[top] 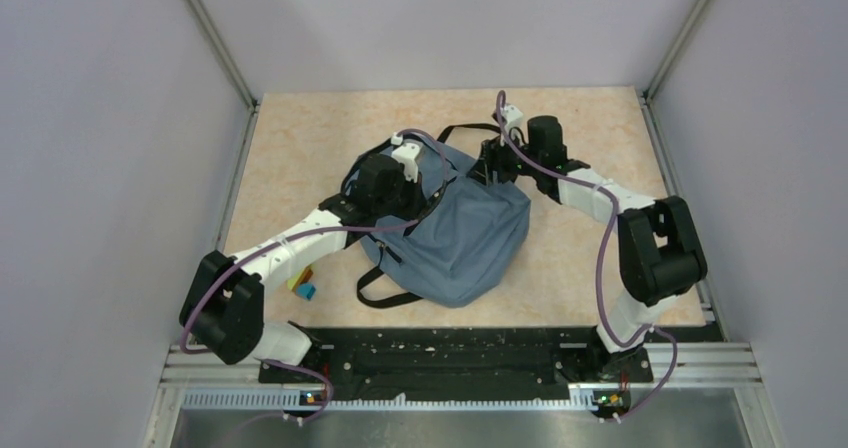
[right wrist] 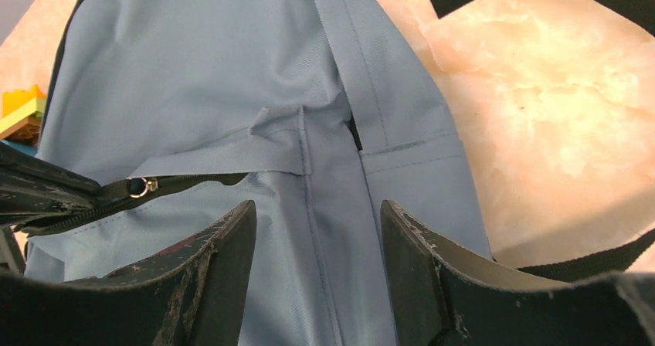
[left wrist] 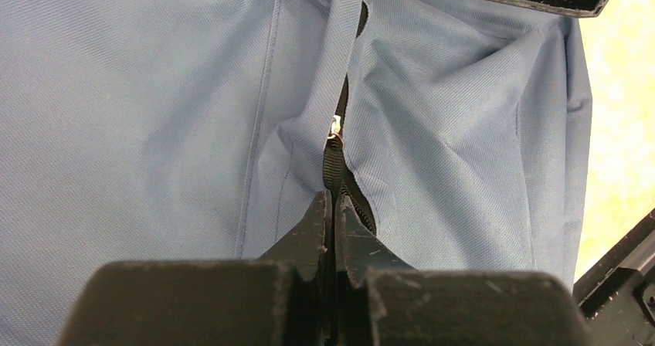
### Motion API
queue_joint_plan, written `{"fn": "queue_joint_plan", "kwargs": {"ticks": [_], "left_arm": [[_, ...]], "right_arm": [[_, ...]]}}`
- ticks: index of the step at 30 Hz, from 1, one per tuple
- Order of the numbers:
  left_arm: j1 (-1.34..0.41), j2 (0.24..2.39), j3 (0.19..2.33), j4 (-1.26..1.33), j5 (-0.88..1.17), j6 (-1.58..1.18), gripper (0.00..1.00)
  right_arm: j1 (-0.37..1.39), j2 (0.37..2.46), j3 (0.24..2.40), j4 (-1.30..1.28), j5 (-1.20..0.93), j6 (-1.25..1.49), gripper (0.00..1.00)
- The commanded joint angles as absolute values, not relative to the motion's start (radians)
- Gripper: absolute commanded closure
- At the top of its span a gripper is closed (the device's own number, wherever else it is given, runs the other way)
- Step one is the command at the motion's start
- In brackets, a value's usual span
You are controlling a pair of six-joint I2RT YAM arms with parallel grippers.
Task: Pack the student bag
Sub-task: Zip the student bag at the center of the board.
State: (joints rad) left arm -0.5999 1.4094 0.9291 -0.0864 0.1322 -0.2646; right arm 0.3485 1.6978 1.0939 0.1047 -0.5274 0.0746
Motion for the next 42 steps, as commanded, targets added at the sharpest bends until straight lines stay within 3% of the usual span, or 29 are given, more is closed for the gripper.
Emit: {"fn": "queue_joint_plan", "kwargs": {"ticks": [1, 5, 6, 7, 15, 17, 19, 24, 42], "left_arm": [[-0.599, 1.403, 0.96, -0.102, 0.167, -0.28, 1.0], [-0.599, 1.405, 0.959, -0.109, 0.166, -0.278, 1.0], [-0.598, 1.406, 0.959, -0.11, 0.166, -0.278, 1.0], [-0.598, 1.407, 0.959, -0.11, 0.167, -0.278, 1.0], [-0.598, 1.41, 0.96, -0.107, 0.173, -0.285, 1.0], [-0.598, 1.408, 0.963, -0.107, 0.171, -0.285, 1.0], [-0.599, 1.404, 0.965, -0.11, 0.167, -0.288, 1.0], [-0.598, 1.384, 0.968, -0.128, 0.157, -0.296, 1.0], [-0.599, 1.151, 0.763, -0.193, 0.092, -0.382, 1.0]], "right_arm": [[0.349, 1.706, 1.148, 0.179, -0.594, 0.105, 0.41], [0.363, 1.729, 1.16, 0.222, -0.613, 0.142, 0.38], [0.368, 1.737, 1.167, 0.224, -0.613, 0.145, 0.21], [0.374, 1.745, 1.174, 0.224, -0.614, 0.148, 0.16], [0.438, 1.83, 1.238, 0.188, -0.552, 0.099, 0.18], [0.448, 1.85, 1.257, 0.164, -0.536, 0.087, 0.24], [0.449, 1.861, 1.263, 0.155, -0.528, 0.083, 0.37], [0.449, 1.86, 1.263, 0.155, -0.449, 0.106, 1.0], [0.448, 1.847, 1.24, 0.186, -0.141, 0.128, 1.0]]}}
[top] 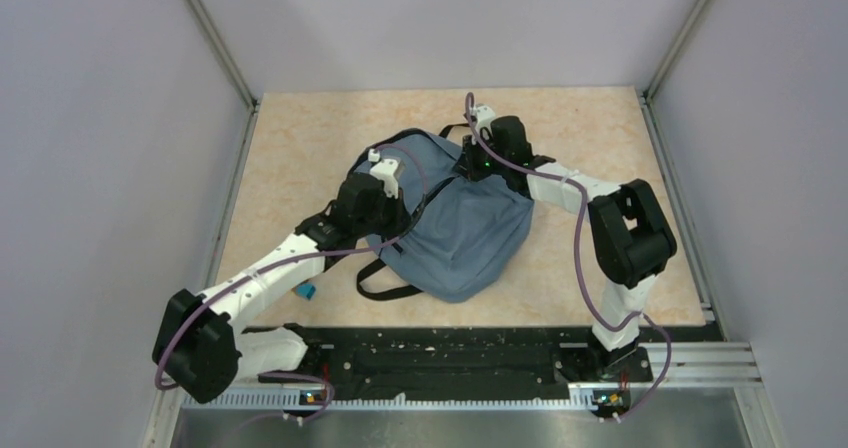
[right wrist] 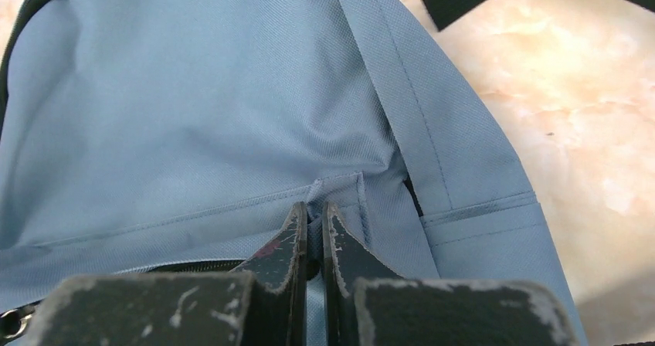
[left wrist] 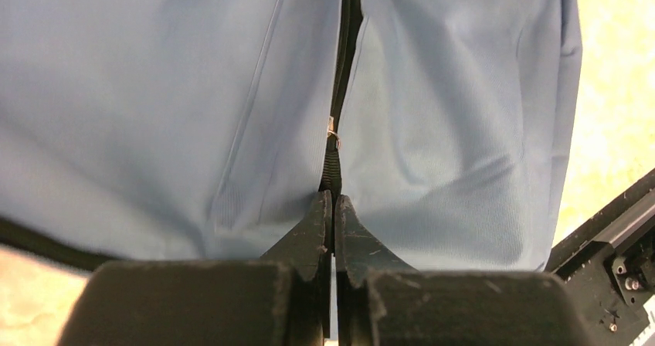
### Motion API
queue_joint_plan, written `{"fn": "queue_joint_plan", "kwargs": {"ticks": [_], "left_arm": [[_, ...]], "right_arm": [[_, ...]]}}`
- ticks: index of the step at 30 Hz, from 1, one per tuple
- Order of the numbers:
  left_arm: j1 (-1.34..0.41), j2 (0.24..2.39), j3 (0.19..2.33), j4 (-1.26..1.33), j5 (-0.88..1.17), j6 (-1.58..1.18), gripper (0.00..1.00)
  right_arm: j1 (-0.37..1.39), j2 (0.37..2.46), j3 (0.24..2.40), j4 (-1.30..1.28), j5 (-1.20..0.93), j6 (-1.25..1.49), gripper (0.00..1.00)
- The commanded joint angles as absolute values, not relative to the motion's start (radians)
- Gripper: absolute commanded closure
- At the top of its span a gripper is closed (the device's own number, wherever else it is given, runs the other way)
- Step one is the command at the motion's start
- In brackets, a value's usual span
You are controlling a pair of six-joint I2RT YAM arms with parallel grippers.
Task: Pack the student bag
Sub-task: Zip the student bag at the center of the board.
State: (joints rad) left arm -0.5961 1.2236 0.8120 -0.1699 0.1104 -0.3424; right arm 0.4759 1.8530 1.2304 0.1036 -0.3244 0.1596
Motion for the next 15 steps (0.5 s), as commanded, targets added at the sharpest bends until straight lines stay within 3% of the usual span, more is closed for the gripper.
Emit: {"fn": "queue_joint_plan", "kwargs": {"ticks": [1, 15], "left_arm": [[-0.599, 1.137, 0.753, -0.195, 0.085, -0.385, 1.0], [-0.597, 1.073, 0.696, -0.215, 0.021, -0.418, 1.0]], "right_arm": [[0.448, 1.845, 1.24, 0.189, -0.141, 0.129, 1.0], [0.429, 1.827, 1.246, 0.17, 0.04, 0.148, 1.0]]}}
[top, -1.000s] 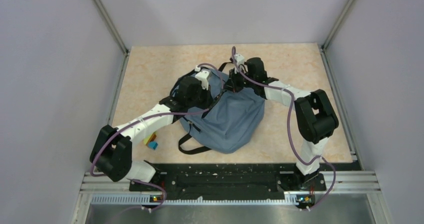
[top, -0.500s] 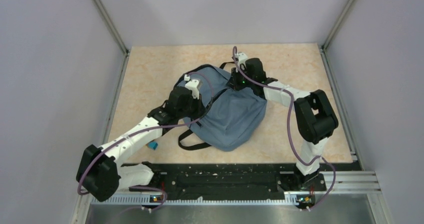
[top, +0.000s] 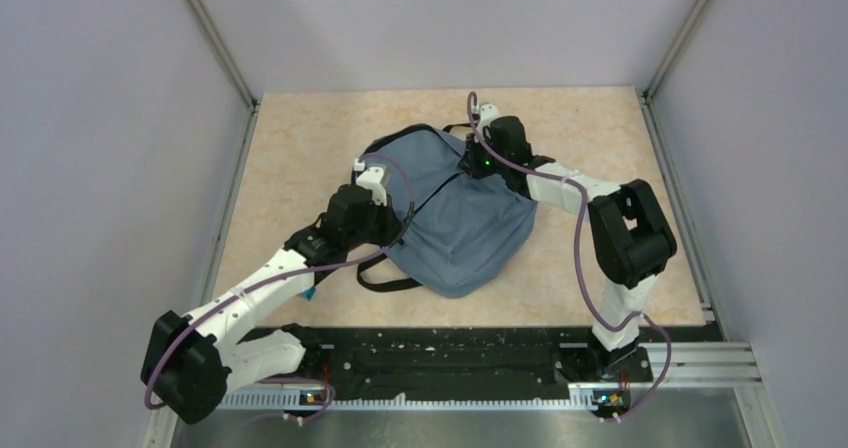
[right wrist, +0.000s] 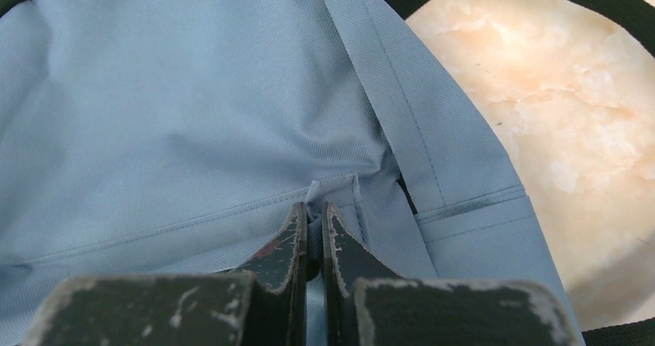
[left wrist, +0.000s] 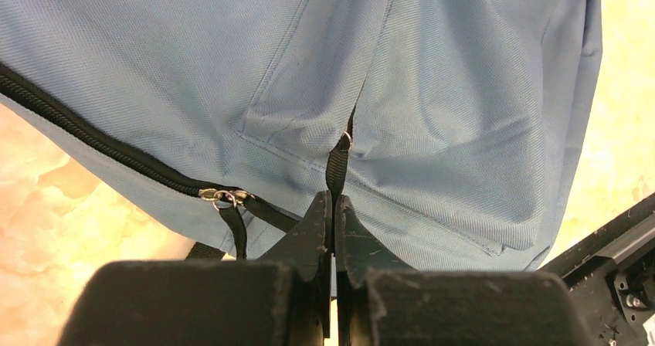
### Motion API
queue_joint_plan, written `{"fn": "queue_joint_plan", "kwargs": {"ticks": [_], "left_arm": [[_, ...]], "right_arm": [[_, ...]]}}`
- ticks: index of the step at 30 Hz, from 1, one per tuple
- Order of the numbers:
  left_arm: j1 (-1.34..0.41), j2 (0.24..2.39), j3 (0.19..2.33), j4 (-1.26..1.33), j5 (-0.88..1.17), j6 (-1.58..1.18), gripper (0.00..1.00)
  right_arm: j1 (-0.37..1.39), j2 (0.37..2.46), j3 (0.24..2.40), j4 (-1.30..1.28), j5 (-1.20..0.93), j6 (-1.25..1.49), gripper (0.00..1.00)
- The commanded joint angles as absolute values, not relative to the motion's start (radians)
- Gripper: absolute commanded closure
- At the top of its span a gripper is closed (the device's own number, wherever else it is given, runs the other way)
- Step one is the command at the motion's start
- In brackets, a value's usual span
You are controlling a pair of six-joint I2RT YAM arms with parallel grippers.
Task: Pack the student bag
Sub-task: Zip the student bag at the center of the board.
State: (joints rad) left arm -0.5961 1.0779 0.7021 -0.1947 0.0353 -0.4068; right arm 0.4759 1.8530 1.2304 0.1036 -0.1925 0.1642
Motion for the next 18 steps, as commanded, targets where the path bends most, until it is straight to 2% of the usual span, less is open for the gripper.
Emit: {"fn": "queue_joint_plan", "kwargs": {"ticks": [1, 10, 18], "left_arm": [[-0.597, 1.089, 0.709, -0.215, 0.023, -0.411, 1.0], [-0.559, 1.322, 0.908, -0.201, 0.081, -0.304, 1.0], [-0.452, 1.33, 0.856, -0.159, 0.17, -0.31, 1.0]], "right_arm": [[0.422, 1.827, 1.252, 0.154, 0.062, 0.15, 1.0], [0.305, 1.798, 1.205, 0.132, 0.142, 0.158, 1.0], [0.258, 1.809, 1.184, 0.143, 0.185, 0.143, 1.0]]}}
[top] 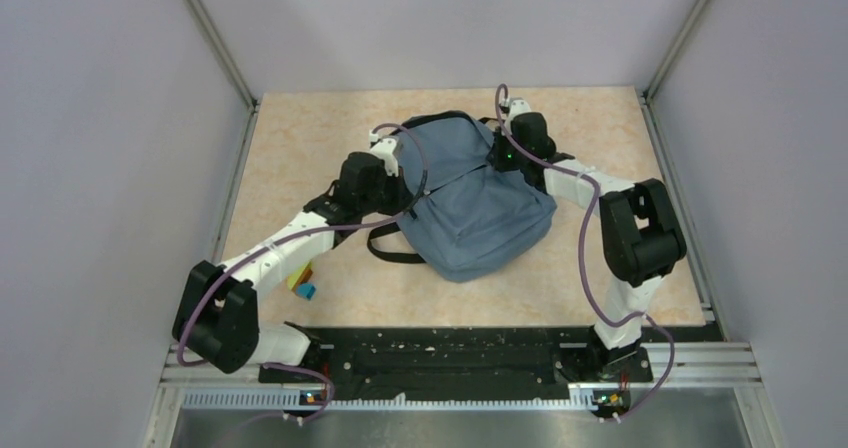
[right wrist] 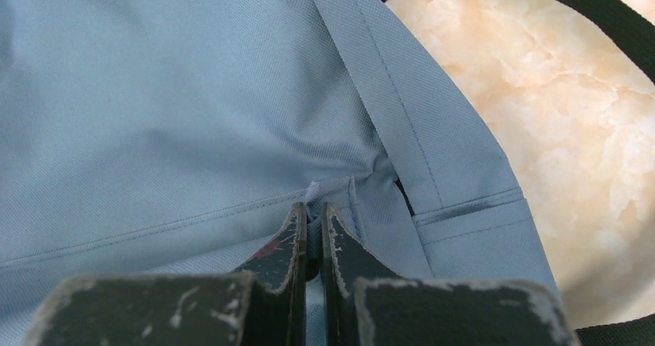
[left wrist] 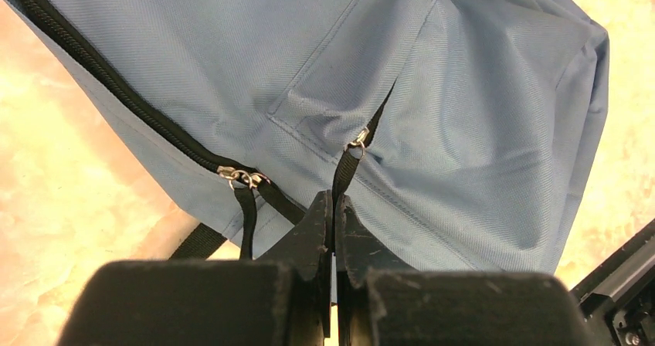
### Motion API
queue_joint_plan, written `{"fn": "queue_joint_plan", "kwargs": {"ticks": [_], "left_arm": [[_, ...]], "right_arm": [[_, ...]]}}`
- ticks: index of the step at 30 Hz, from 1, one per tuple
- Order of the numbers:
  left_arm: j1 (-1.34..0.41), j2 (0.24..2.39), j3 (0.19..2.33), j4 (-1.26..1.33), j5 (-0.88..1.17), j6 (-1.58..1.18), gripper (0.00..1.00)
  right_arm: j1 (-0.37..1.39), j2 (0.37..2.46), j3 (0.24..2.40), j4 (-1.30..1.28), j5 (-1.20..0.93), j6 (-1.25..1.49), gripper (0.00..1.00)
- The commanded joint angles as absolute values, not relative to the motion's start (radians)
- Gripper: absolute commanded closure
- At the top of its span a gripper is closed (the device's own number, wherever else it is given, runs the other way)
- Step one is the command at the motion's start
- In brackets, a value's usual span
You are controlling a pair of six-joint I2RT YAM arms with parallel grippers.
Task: Pack the student bag
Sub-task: Zip the student bag at the center of the board, then reset both arms
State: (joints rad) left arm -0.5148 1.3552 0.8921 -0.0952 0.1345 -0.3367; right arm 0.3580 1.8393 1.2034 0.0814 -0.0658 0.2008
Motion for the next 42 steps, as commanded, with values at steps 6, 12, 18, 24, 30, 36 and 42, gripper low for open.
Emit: {"fn": "queue_joint_plan", "kwargs": {"ticks": [6, 12, 18, 24, 30, 36, 42], "left_arm": [[-0.427, 1.381, 0.907, -0.175, 0.242, -0.275, 1.0], [-0.426, 1.433, 0.99, -0.182, 0.287, -0.252, 0.75], [-0.423, 1.361, 0.984, -0.133, 0.2, -0.246, 0.25], [-0.346, 1.267, 0.924, -0.09, 0.147, -0.321, 0.2], [-0.304, 1.095, 0.847, -0.066, -0.064, -0.389, 0.19], [-0.303, 0.845, 0.85, -0.154, -0.335, -0.395, 0.19], [-0.304, 0.657, 0.869, -0.234, -0.408, -0.289, 0.16]], "right_arm": [[0.254, 1.791, 1.155, 0.203, 0.051, 0.13, 1.0], [0.25, 1.745, 1.188, 0.17, -0.275, 0.095, 0.59], [0.244, 1.635, 1.185, 0.113, -0.348, 0.081, 0.14], [0.214, 1.527, 1.151, 0.02, -0.275, 0.096, 0.11], [0.108, 1.35, 1.008, 0.053, -0.288, 0.174, 0.1], [0.081, 1.097, 0.845, 0.119, -0.156, 0.184, 0.09], [0.084, 0.836, 0.686, 0.265, -0.011, 0.131, 0.07]]}}
